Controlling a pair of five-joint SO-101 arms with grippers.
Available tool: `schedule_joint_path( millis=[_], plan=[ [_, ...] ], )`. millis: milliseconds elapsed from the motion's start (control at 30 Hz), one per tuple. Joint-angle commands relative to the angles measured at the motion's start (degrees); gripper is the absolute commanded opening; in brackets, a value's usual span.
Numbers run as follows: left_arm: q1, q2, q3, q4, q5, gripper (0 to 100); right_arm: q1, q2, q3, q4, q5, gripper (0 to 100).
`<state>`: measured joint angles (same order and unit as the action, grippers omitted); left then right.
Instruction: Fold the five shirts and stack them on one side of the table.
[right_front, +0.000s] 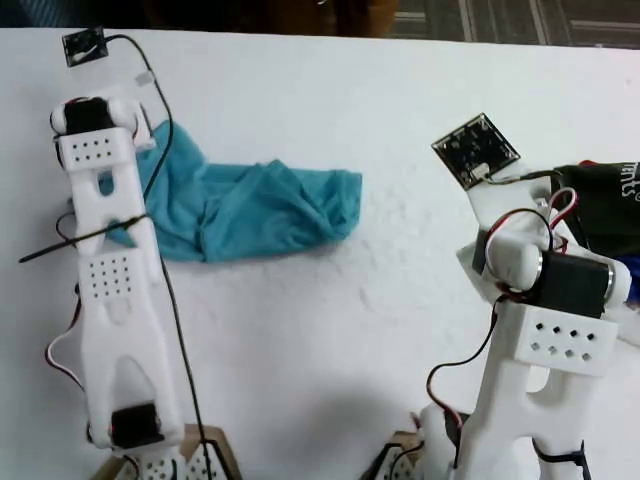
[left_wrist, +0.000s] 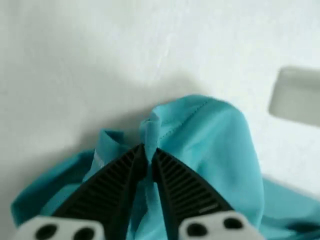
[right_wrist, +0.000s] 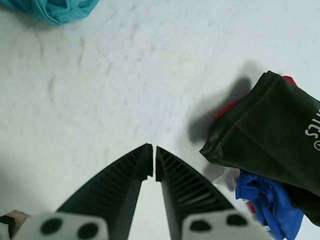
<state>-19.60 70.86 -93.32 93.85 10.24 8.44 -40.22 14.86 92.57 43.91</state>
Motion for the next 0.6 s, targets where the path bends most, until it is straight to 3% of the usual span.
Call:
schedule_joint_path(
  millis=[0,367,567],
  plan=[
    [-1.85,-7.12,-2.33,5.45,-3.08,3,-0.22,-1.36,-0.44,0.22,0.18,1.8],
    [-15.65,-15.91,-1.01,8.79,-11.6,3,-0.22,-1.36,-0.44,-0.13,0.18,1.8],
    [-18.55,-16.7,13.58,8.79,-20.13,3,-0.31,-1.36,-0.44,-0.13,0.18,1.8]
  ],
)
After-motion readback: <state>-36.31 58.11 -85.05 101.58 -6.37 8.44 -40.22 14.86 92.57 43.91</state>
